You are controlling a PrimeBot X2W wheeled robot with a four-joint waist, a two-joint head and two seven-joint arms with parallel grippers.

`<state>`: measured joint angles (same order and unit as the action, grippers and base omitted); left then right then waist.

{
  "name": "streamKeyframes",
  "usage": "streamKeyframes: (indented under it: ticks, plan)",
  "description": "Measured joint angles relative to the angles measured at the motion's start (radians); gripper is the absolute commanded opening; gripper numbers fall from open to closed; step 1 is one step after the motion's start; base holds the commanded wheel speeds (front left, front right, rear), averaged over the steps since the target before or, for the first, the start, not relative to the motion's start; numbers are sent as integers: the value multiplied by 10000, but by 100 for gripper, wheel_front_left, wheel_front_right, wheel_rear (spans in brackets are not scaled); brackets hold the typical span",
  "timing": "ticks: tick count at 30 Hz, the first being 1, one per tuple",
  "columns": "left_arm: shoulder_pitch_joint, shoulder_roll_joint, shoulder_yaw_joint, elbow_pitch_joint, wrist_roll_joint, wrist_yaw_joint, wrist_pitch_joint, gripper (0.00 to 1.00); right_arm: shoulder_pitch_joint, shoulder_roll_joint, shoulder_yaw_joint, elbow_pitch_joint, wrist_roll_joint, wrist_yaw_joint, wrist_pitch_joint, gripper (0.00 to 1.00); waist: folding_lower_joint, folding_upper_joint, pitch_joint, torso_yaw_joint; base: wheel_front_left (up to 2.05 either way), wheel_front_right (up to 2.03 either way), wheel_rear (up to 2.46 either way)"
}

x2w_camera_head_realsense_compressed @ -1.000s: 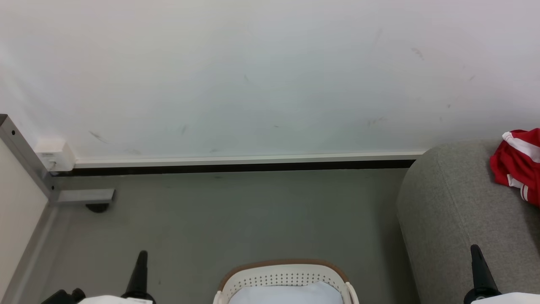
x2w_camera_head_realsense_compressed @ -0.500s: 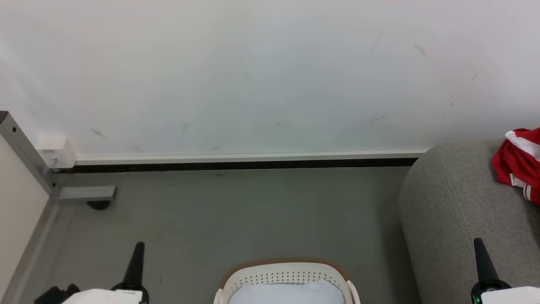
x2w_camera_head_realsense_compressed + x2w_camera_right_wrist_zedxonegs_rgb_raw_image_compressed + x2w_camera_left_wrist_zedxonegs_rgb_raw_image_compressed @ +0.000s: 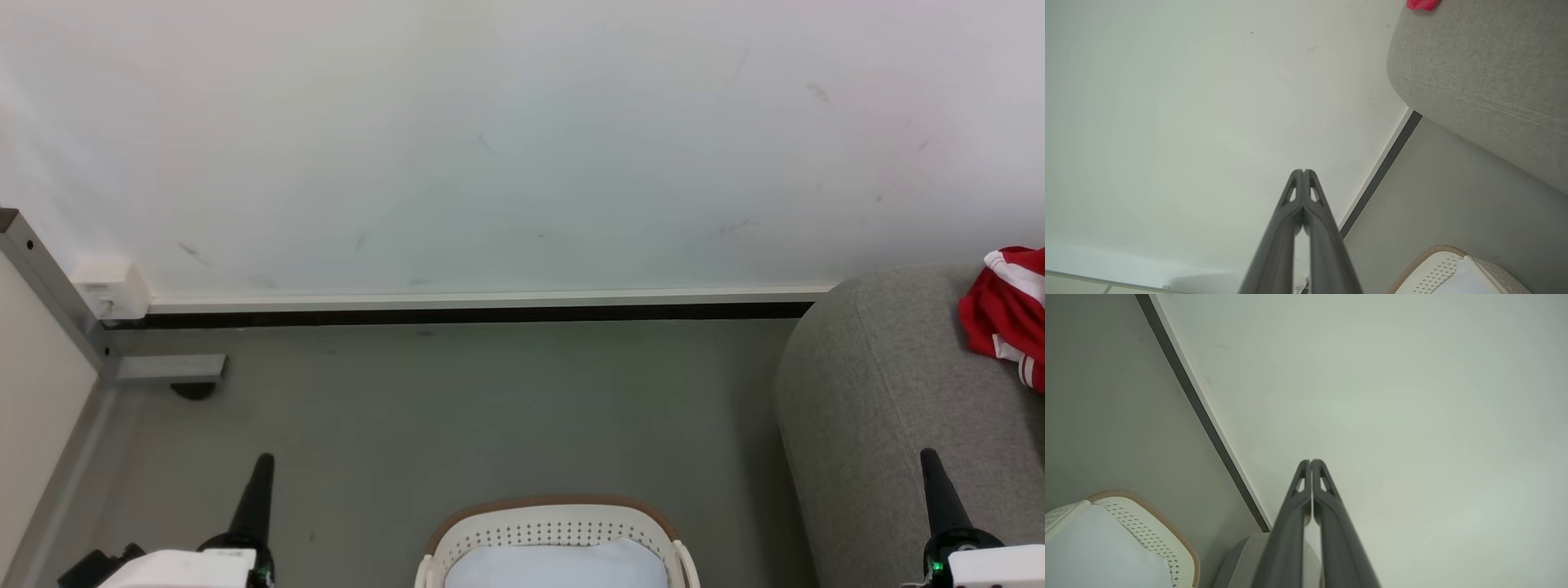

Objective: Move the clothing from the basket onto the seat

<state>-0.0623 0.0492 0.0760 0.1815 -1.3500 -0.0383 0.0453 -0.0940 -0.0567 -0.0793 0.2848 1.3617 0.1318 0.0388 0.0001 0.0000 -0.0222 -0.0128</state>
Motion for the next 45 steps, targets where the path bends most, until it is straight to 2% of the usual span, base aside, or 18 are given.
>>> streamKeyframes:
  ticks: [33,45]
  plan:
    - [-343,-2,380,-247,-2433,-40,639,0,-290,-146,-23,-215,2614,0,470,0,-1,0,180,115,0,0,0]
    - [-367,-2,403,-268,-2554,-52,679,0,-321,-222,35,-238,2798,0,481,0,-1,0,192,124,0,0,0]
